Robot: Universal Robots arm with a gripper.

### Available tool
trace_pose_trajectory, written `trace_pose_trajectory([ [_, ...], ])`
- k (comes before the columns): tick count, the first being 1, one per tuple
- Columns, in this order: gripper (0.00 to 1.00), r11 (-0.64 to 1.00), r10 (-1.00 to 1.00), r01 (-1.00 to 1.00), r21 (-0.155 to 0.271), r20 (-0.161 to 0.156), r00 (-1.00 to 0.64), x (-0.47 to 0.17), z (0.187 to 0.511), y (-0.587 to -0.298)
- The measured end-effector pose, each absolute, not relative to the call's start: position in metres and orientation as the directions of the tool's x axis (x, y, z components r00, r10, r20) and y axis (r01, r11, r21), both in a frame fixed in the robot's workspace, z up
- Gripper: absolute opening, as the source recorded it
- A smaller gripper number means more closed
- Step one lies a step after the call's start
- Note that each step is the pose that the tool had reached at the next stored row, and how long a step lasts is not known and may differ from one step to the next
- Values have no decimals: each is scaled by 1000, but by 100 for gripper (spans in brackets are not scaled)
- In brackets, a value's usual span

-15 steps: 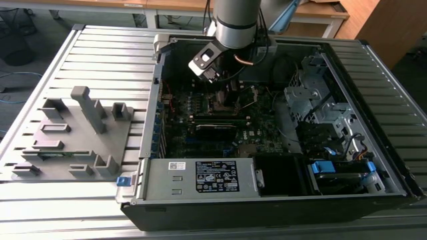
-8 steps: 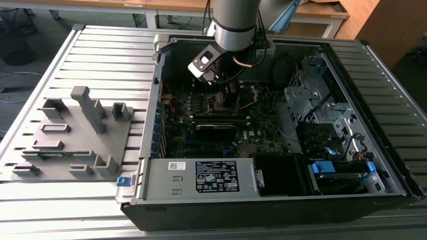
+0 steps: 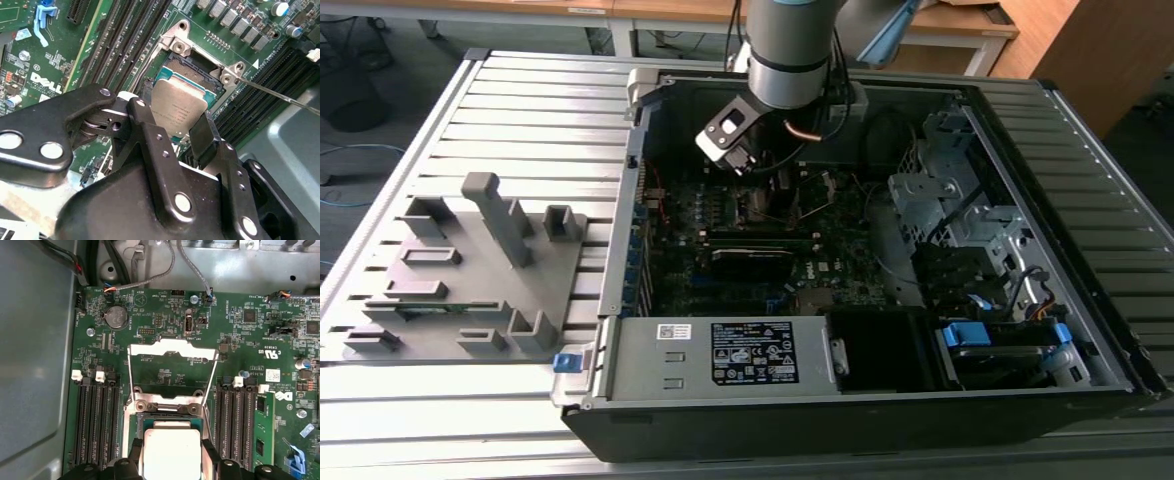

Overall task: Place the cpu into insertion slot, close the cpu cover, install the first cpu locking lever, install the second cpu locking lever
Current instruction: 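Place the cpu into insertion slot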

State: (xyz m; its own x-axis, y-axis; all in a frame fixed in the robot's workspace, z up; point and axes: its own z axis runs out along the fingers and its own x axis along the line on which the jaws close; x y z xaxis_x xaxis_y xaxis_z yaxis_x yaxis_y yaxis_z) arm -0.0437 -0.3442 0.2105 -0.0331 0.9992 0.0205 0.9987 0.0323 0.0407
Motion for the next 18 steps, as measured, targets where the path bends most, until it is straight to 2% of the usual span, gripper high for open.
trace_pose_trajectory([
  [18, 54, 32, 999, 999, 41, 20, -33, -47, 201, -342],
])
